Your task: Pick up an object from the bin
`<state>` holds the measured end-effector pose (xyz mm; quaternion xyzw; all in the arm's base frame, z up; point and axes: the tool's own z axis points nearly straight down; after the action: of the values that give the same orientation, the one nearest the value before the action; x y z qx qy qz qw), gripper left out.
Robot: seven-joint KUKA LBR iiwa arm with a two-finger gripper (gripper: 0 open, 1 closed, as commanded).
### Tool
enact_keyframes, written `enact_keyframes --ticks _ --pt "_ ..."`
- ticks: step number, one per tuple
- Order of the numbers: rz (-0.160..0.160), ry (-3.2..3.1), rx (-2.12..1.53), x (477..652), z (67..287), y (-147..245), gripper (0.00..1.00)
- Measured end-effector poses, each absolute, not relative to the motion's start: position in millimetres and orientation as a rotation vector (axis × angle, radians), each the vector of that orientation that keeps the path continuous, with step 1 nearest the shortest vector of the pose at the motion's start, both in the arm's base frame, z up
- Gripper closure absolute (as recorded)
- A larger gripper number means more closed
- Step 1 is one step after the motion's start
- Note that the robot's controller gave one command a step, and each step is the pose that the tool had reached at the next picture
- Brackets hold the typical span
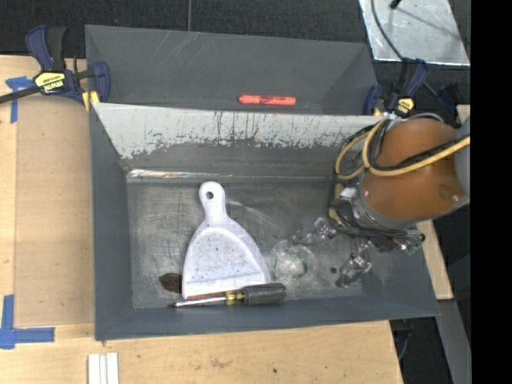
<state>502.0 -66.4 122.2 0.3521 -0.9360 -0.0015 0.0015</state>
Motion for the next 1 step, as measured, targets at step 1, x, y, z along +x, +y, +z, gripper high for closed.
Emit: enact_keyframes --ticks 1 --pt "0.007 -2.872 1.307 494.4 74.5 -42.0 1.0"
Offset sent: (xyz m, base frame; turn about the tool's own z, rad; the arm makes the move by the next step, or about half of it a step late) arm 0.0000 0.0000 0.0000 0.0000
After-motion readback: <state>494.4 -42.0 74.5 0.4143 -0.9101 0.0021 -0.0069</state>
